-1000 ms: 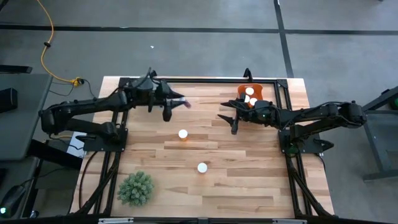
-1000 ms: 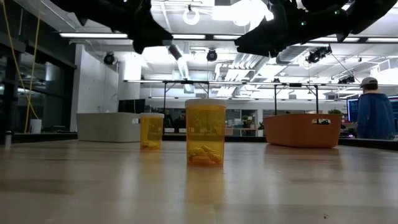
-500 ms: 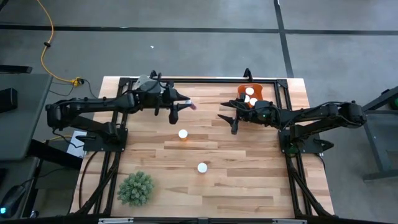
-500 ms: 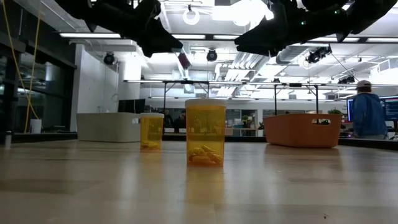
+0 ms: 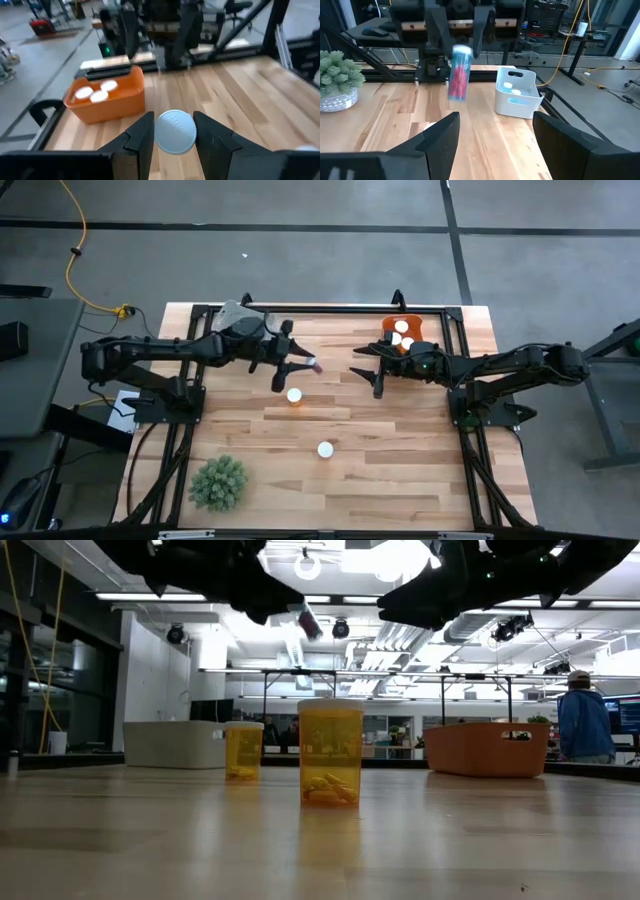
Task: Pick and place medicine bottles into bin by pill shape (circle, oval)
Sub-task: Put the blue capsule bottle into the orange bin
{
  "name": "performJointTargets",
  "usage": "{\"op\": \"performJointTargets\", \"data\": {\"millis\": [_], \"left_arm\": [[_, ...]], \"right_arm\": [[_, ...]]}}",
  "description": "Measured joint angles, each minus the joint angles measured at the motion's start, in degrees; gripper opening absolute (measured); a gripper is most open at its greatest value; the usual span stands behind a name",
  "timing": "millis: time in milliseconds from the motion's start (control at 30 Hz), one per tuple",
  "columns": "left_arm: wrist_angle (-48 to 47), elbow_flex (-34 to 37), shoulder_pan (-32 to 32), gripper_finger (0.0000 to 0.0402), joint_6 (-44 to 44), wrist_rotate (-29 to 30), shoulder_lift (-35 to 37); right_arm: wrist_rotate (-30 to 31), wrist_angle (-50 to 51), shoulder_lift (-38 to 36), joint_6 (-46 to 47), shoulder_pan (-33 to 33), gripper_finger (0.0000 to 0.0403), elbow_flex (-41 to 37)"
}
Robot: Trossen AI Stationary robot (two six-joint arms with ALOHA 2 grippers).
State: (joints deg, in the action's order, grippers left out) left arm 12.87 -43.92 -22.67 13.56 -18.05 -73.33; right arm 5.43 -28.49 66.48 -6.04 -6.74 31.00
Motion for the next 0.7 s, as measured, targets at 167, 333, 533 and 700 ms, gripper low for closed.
{"op": "performJointTargets", "data": {"millis": [167,333,533,700], "left_arm": [[1.9,0.0,1.5,0.0115,0.6,0.2,-2.6],[2.0,0.0,1.4,0.0115,0.1,0.2,-3.2],[2.0,0.0,1.5,0.0115,-0.9,0.2,-3.2],[1.9,0.0,1.4,0.0115,-1.1,0.2,-3.2]], "right_arm": [[0.0,0.0,0.0,0.0,0.0,0.0245,0.0],[0.0,0.0,0.0,0.0,0.0,0.0245,0.0],[0.0,0.0,0.0,0.0,0.0,0.0245,0.0],[0.0,0.0,0.0,0.0,0.0,0.0245,0.0]]}}
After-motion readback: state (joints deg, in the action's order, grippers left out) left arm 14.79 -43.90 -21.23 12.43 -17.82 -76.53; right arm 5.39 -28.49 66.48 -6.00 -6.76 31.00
